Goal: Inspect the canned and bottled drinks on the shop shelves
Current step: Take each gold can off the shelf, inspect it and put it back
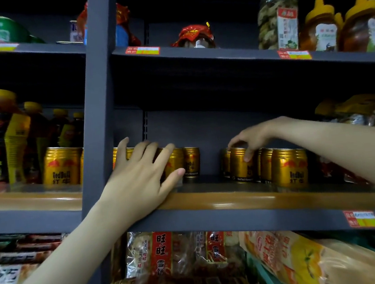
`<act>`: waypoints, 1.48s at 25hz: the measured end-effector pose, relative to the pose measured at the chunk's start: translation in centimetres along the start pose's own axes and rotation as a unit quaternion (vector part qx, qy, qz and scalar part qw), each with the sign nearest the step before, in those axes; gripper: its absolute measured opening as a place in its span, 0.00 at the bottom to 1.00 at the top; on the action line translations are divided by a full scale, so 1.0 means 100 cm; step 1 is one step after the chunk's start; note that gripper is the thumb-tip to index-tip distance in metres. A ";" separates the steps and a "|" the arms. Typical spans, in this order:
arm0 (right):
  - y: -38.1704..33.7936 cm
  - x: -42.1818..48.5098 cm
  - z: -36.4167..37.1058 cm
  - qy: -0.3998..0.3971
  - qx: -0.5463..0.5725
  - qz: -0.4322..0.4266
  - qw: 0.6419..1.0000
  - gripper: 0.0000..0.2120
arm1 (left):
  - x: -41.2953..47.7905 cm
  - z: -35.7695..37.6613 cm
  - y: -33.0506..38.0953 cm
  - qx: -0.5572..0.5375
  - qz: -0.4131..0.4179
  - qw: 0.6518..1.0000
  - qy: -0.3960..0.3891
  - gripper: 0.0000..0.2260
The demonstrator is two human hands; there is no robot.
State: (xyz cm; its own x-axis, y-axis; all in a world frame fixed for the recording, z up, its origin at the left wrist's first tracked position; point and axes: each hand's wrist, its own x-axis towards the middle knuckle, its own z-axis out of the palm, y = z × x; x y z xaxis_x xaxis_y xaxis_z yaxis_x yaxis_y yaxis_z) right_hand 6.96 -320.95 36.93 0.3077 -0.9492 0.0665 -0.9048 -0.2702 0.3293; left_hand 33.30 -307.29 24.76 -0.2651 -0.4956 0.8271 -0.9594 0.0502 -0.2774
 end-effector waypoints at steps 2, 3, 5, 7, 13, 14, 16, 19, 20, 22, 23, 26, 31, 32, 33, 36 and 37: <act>-0.002 0.002 0.001 0.013 -0.039 0.002 0.999 0.32 | 0.000 0.001 -0.001 -0.001 0.001 1.000 0.009 0.30; -0.004 0.005 0.002 0.020 -0.058 0.005 0.998 0.33 | -0.001 0.001 -0.001 -0.001 0.001 1.000 0.011 0.30; -0.008 0.010 0.002 0.030 -0.088 0.013 0.996 0.35 | -0.001 0.002 -0.002 0.000 -0.001 1.000 0.016 0.30; -0.012 0.012 -0.001 0.032 -0.110 0.008 0.993 0.38 | 0.000 0.002 -0.003 -0.001 0.001 1.000 0.018 0.30; -0.052 0.000 -0.001 0.132 -0.129 -0.182 0.966 0.51 | -0.002 0.006 -0.003 0.002 0.003 0.999 0.035 0.32; -0.063 -0.004 -0.002 0.164 -0.109 -0.220 0.956 0.52 | -0.003 0.007 -0.003 0.001 0.002 0.999 0.041 0.32; -0.081 -0.013 -0.006 0.211 -0.057 -0.273 0.937 0.52 | -0.004 0.007 -0.001 -0.007 -0.002 0.999 0.054 0.33; -0.100 -0.019 -0.006 0.235 -0.042 -0.320 0.917 0.54 | -0.005 0.008 0.000 -0.031 -0.018 0.996 0.088 0.33; -0.103 -0.019 -0.004 0.231 -0.031 -0.327 0.916 0.54 | -0.006 0.009 0.000 -0.038 -0.024 0.994 0.102 0.33; -0.106 -0.023 -0.003 0.189 0.030 -0.327 0.925 0.52 | -0.006 0.011 0.001 -0.050 -0.029 0.991 0.122 0.32; -0.108 -0.025 -0.004 0.165 0.074 -0.324 0.929 0.50 | -0.006 0.012 0.001 -0.056 -0.028 0.990 0.129 0.31; -0.116 -0.030 -0.009 0.126 0.200 -0.324 0.916 0.37 | -0.005 0.013 0.003 -0.066 -0.022 0.987 0.144 0.29; -0.127 -0.046 -0.010 0.149 0.280 -0.330 0.889 0.38 | -0.006 0.010 0.002 -0.071 -0.025 0.987 0.140 0.30; -0.126 -0.051 -0.010 0.169 0.281 -0.329 0.885 0.38 | -0.006 0.008 0.002 -0.076 -0.027 0.988 0.131 0.31; -0.126 -0.057 -0.009 0.194 0.276 -0.325 0.883 0.39 | -0.006 0.007 0.003 -0.086 -0.029 0.989 0.120 0.31; -0.120 -0.078 -0.002 0.275 0.256 -0.320 0.870 0.40 | -0.006 -0.002 0.005 -0.155 -0.044 0.981 0.103 0.34; -0.118 -0.086 0.000 0.301 0.256 -0.319 0.861 0.39 | -0.006 -0.005 0.007 -0.189 -0.053 0.975 0.102 0.37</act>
State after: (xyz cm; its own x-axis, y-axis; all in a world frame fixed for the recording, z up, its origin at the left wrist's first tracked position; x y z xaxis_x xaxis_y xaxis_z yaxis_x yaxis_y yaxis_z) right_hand 15.00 -309.56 32.47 0.7478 -0.3663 0.5537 -0.4586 -0.8881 0.0319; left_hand 32.77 -306.47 24.33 -0.1385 -0.3343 0.9322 -0.9390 0.3435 -0.0163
